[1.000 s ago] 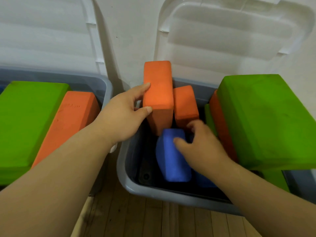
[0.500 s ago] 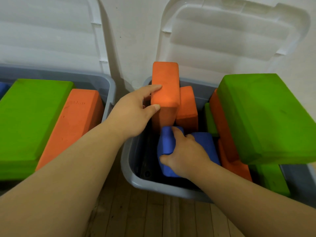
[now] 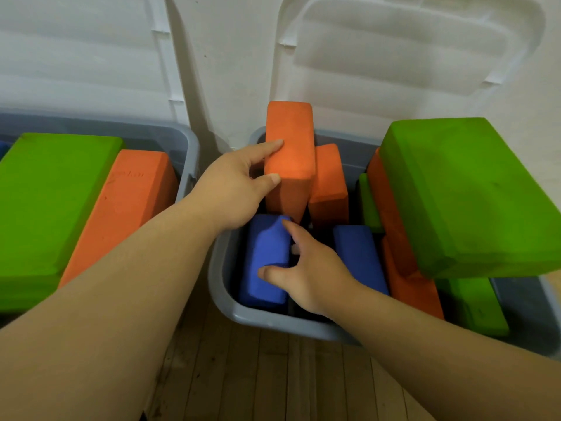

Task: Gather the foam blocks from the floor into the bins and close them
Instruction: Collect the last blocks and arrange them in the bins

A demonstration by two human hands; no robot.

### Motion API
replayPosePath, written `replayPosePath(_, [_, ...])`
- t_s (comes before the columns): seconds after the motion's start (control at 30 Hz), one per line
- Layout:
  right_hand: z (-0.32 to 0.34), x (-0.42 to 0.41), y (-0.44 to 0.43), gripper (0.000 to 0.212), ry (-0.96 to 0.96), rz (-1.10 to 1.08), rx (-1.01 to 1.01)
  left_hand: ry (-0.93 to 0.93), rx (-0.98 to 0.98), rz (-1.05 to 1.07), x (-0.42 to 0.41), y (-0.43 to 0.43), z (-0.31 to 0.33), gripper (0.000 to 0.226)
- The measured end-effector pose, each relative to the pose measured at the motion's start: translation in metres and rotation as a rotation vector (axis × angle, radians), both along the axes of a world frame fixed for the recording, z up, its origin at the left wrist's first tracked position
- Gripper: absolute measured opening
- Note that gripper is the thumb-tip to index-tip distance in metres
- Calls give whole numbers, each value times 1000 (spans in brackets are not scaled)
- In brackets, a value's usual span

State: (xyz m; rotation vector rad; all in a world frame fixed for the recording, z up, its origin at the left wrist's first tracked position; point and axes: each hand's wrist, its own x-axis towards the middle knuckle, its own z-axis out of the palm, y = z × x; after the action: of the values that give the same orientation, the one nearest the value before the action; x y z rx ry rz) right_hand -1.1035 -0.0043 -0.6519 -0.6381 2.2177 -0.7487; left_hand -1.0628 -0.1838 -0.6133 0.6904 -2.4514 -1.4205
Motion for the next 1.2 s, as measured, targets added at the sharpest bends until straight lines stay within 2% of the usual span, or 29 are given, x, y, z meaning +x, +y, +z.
replayPosePath(0.03, [3, 0, -1, 86, 6, -17, -37, 0, 4, 1, 0, 0, 0, 56])
replayPosePath(0.07, [7, -2, -1, 71, 90, -48, -86, 1, 10, 3, 1, 0, -1, 56])
replayPosePath(0.13, [18, -14, -2, 42, 402, -141, -239, -3, 22, 13, 1, 0, 0, 57])
replayPosePath(0.17, [24, -23, -3, 36, 542, -179, -338, -2, 26, 19, 1, 0, 0, 57])
replayPosePath(0.23, [30, -44, -4, 44, 681, -167, -402, 3, 24, 27, 2, -1, -1, 57])
replayPosePath(0.33, [23, -69, -3, 70, 654, 1, -90, -17, -6, 20, 2, -1, -1, 57])
replayPosePath(0.43, [11, -75, 0, 77, 570, 141, 134, -35, -67, -11, 3, 1, 2, 57])
replayPosePath(0.6, [16, -68, 2, 77, 585, -14, 172, -87, -93, -49, 3, 6, 8, 55])
replayPosePath(0.7, [11, -70, 6, 80, 605, -47, 284, -80, -111, 18, 0, 11, 11, 52])
replayPosePath(0.8, [8, -75, 11, 72, 633, -97, 269, -78, -198, 108, -5, 24, 8, 62])
replayPosePath(0.87, [6, -75, 12, 69, 642, -99, 251, -64, -229, 179, -12, 33, 5, 65])
replayPosePath(0.97, [2, -72, 16, 71, 648, -78, 230, -43, -241, 253, -23, 40, 1, 55])
replayPosePath(1.07, [-3, -72, 24, 81, 643, -7, 236, -59, -302, 245, -28, 46, -2, 49])
replayPosePath(1.2, [-4, -74, 27, 84, 615, -6, 215, -108, -393, 228, -29, 49, -5, 54])
